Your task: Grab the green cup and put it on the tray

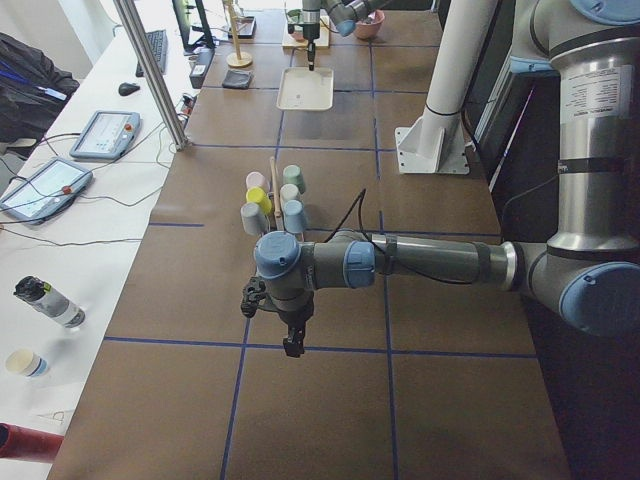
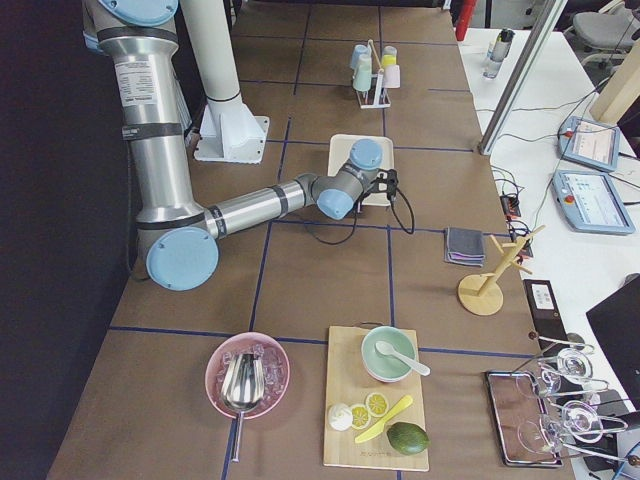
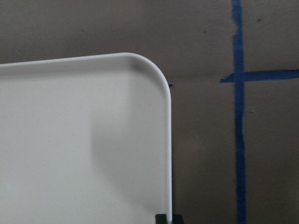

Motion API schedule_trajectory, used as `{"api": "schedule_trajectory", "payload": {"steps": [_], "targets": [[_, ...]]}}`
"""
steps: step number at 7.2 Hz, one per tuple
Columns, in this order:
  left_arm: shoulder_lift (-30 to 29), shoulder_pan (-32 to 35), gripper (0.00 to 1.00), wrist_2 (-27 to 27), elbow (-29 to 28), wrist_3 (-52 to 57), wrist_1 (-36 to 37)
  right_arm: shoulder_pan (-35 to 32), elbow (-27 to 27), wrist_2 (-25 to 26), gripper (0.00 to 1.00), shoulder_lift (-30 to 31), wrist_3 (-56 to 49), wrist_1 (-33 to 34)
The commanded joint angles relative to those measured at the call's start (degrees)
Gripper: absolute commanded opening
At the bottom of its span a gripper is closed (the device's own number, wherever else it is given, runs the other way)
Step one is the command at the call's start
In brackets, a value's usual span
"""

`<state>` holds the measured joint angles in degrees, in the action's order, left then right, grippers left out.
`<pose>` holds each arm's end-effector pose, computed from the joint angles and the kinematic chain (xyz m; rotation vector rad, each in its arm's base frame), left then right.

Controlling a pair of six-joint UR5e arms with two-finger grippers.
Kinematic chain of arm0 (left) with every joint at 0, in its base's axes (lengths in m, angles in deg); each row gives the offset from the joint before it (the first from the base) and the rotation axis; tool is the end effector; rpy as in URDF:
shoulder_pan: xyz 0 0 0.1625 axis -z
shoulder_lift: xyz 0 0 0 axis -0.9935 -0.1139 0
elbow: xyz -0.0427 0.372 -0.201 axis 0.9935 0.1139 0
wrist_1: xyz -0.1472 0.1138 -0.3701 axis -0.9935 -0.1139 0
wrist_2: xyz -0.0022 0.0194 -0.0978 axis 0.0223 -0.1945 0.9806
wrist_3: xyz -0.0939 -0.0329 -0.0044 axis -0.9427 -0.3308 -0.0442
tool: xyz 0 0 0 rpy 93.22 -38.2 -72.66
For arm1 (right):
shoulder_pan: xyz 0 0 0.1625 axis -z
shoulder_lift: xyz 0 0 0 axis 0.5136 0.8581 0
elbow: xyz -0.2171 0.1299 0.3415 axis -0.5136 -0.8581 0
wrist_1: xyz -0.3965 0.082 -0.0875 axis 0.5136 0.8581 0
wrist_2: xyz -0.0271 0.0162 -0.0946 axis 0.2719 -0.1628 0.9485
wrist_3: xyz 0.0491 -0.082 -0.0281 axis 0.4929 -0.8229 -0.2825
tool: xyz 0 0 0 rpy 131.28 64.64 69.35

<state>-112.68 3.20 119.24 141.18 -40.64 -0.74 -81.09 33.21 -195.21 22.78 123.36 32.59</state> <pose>-0.0403 -0.4478 0.6443 -0.0346 0.7409 0.1725 -0.3217 -0.4897 0.3925 -0.0125 -1.0667 0.0263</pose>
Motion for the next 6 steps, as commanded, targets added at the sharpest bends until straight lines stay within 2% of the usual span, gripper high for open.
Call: {"api": "schedule_trajectory", "payload": {"steps": [1,5,6], "targets": [[-0.01,0.00,1.00,-0.09,-0.03,0.00,0.00,8.74,1.16,8.70,0.00,-6.52,4.24,6.87],[-0.10,0.00,1.00,-0.09,-0.12,0.00,0.00,18.62,-0.95,19.26,0.00,-10.75,12.78,6.26],[-0.10,0.00,1.00,-0.09,-0.20,0.00,0.00,19.42,-1.13,19.55,0.00,-10.76,13.49,6.26]]}}
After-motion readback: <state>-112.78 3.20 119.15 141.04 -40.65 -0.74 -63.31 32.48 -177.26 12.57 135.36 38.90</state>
